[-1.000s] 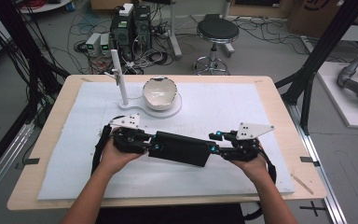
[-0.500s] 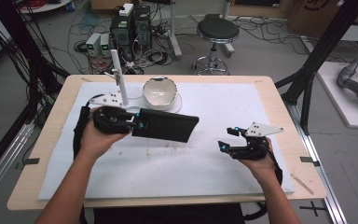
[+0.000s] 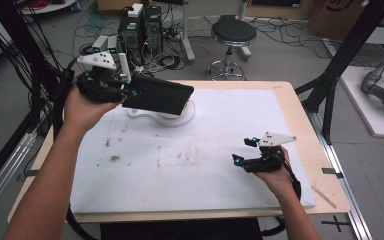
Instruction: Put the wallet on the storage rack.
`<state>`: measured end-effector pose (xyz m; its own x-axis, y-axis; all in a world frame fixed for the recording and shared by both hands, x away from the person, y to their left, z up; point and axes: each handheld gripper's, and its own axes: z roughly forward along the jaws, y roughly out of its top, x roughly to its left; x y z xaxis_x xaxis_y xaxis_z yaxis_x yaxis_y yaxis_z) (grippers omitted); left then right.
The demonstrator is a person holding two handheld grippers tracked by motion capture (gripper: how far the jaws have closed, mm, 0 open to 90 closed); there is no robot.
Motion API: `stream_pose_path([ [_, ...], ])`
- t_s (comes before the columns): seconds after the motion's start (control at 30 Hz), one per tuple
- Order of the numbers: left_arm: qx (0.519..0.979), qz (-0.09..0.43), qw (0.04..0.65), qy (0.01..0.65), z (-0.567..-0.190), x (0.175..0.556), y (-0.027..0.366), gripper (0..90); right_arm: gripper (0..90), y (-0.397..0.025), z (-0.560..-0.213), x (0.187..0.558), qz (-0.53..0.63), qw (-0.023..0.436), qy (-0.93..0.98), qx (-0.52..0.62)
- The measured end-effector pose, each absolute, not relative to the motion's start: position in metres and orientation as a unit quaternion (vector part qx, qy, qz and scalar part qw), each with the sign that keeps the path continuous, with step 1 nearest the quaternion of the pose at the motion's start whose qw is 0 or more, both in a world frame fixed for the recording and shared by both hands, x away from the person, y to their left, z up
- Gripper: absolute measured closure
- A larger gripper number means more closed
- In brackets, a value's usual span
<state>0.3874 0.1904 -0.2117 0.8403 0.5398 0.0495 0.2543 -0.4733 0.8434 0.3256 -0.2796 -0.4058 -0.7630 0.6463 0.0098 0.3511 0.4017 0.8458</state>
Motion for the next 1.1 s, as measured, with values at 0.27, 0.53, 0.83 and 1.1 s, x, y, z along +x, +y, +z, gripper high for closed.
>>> stream_pose_path([
  [0.27, 0.849, 0.178, 0.422, 0.264, -0.194, 0.413, 0.187, 76.2, 22.1, -0.281, -0.406, 0.327, 0.456, 0.159, 0.820, 0.307],
  [0.53, 0.859, 0.177, 0.378, 0.297, -0.214, 0.441, 0.172, 76.3, 22.1, -0.281, -0.407, 0.328, 0.455, 0.156, 0.820, 0.310],
  [0.83, 0.866, 0.168, 0.334, 0.332, -0.241, 0.463, 0.160, 76.2, 22.1, -0.281, -0.407, 0.328, 0.456, 0.153, 0.822, 0.304],
  [1.1, 0.867, 0.149, 0.320, 0.352, -0.257, 0.481, 0.147, 76.1, 22.1, -0.279, -0.408, 0.329, 0.455, 0.148, 0.824, 0.302],
])
